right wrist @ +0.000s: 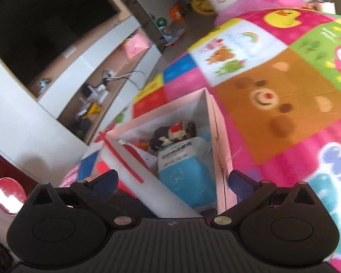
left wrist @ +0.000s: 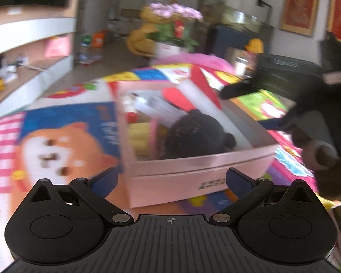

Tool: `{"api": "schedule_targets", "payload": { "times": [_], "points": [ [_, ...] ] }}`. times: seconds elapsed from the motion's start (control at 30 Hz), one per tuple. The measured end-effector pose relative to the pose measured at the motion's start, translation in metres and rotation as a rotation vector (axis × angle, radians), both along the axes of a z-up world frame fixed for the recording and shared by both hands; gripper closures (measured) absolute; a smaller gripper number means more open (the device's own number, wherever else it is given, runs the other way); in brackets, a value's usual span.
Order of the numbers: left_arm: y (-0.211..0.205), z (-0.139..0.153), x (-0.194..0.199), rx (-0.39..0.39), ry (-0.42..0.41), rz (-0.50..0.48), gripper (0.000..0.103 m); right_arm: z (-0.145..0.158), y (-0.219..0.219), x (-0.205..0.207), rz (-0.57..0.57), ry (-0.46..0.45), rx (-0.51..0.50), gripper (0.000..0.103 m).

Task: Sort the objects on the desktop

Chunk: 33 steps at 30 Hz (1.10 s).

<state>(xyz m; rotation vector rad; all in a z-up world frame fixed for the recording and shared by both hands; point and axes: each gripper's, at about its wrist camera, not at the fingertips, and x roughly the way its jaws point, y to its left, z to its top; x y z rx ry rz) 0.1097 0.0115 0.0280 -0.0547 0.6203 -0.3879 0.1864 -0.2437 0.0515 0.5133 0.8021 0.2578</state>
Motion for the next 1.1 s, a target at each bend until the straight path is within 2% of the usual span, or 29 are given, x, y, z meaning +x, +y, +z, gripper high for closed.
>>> {"api": "schedule_targets", "payload": {
  "times": [0.1, 0.23, 0.37, 0.47, 0.53, 0.7, 0.77, 0.83, 0.97, 1.1],
  "points": [
    [0.01, 0.008, -0.026, 0.028, -0.027, 0.069, 0.0, 0.016, 0.009, -0.032, -0.013, -0.07, -0.055, 0.0],
    [0.009, 0.013, -0.069, 0.086, -0.044, 0.16, 0.0, 0.024, 0.019, -0.103, -0.045, -0.14, -0.183, 0.0],
    [0.007, 0.002, -0.111, 0.109, -0.014, 0.192, 0.0, 0.002, 0.034, -0.172, -0.02, -0.127, -0.299, 0.0],
    [0.007, -0.011, -0.127, 0.117, 0.021, 0.231, 0.0, -0.02, 0.048, -0.21, -0.019, -0.117, -0.384, 0.0],
    [0.008, -0.017, -0.124, 0.118, 0.041, 0.263, 0.0, -0.032, 0.057, -0.218, -0.024, -0.122, -0.438, 0.0],
    [0.002, -0.02, -0.107, 0.147, -0.014, 0.325, 0.0, -0.048, 0.07, -0.2, -0.003, -0.109, -0.509, 0.0],
    [-0.002, -0.025, -0.095, 0.177, 0.019, 0.325, 0.0, -0.054, 0.074, -0.185, -0.026, -0.076, -0.56, 0.0],
    [-0.007, -0.029, -0.088, 0.21, 0.056, 0.312, 0.0, -0.054, 0.074, -0.179, -0.04, -0.065, -0.55, 0.0],
    [-0.004, -0.031, -0.089, 0.194, 0.058, 0.311, 0.0, -0.057, 0.074, -0.18, -0.051, -0.069, -0.551, 0.0],
    [-0.005, -0.031, -0.089, 0.196, 0.058, 0.31, 0.0, -0.06, 0.075, -0.192, -0.077, -0.121, -0.551, 0.0]
  ]
}}
